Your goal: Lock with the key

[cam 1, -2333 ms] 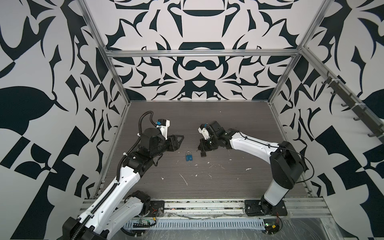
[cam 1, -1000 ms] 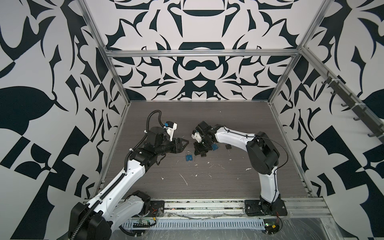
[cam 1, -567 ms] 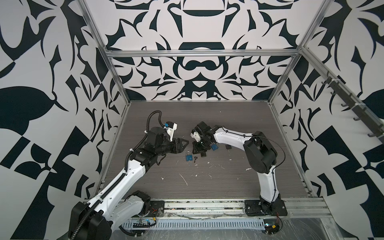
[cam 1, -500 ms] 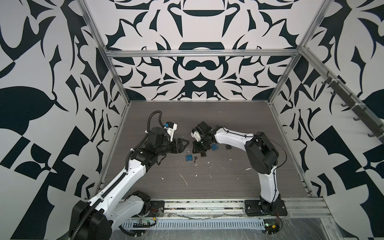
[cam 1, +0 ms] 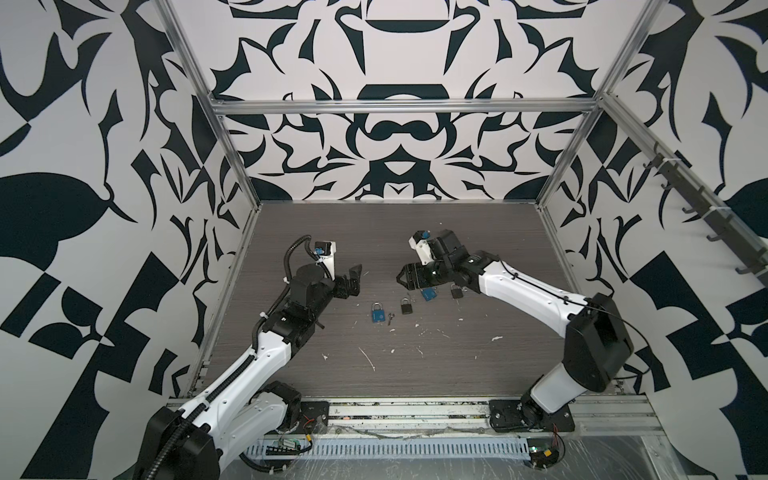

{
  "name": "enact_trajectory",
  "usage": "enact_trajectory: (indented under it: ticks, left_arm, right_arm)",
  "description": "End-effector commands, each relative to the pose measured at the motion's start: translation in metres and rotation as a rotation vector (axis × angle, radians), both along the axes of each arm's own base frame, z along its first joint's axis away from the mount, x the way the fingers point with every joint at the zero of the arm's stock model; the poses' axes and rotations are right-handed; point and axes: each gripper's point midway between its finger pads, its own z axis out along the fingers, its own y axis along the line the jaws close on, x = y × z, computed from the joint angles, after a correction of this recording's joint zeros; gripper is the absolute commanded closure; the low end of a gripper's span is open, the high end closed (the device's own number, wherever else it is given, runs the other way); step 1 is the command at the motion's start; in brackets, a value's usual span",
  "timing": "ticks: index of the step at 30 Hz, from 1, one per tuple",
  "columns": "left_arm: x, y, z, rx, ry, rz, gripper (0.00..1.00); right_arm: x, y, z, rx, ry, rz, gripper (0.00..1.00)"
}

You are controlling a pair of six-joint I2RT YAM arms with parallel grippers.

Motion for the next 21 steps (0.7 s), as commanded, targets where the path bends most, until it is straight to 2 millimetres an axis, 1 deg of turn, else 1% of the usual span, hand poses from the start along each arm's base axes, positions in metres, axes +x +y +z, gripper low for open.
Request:
enact_trajectory:
  ticks: [1,3,6,8,12,13,14,15,17,19,21]
  left_arm:
    - [0.020,0.039,0.028,0.259,-0.229,0.184,0.01]
    - [0.026,0.058,0.019,0.331,-0.199,0.247,0.01]
    - [0.029,0.084,-0.006,0.323,-0.116,0.316,0.01]
    - [0.028,0.095,-0.020,0.293,-0.113,0.350,0.01]
    - [0.030,0.104,-0.049,0.248,-0.146,0.368,0.01]
    - [0.032,0.104,-0.056,0.252,-0.146,0.369,0.01]
    - [0.035,0.105,-0.057,0.248,-0.156,0.377,0.01]
    - [0.038,0.103,-0.068,0.254,-0.144,0.368,0.01]
    - [0.044,0.101,-0.076,0.276,-0.151,0.354,0.01]
    - [0.048,0.105,-0.083,0.274,-0.149,0.373,0.01]
    - [0.050,0.104,-0.092,0.274,-0.138,0.358,0.01]
  right_arm:
    - [0.001,-0.031,0.023,-0.084,-0.155,-0.052,0.17]
    - [-0.005,-0.047,0.030,-0.113,-0.216,-0.065,0.00]
    - [-0.012,-0.068,0.036,-0.150,-0.300,-0.097,0.00]
    - [-0.014,-0.080,0.040,-0.161,-0.374,-0.119,0.00]
    - [-0.018,-0.102,0.050,-0.151,-0.566,-0.176,0.00]
    - [-0.016,-0.113,0.054,-0.165,-0.615,-0.221,0.00]
    - [-0.017,-0.119,0.057,-0.169,-0.647,-0.241,0.00]
    - [-0.017,-0.126,0.061,-0.175,-0.679,-0.268,0.00]
    - [-0.017,-0.138,0.067,-0.179,-0.717,-0.313,0.00]
    - [-0.016,-0.150,0.072,-0.186,-0.738,-0.352,0.00]
    - [-0.014,-0.165,0.076,-0.212,-0.752,-0.397,0.00]
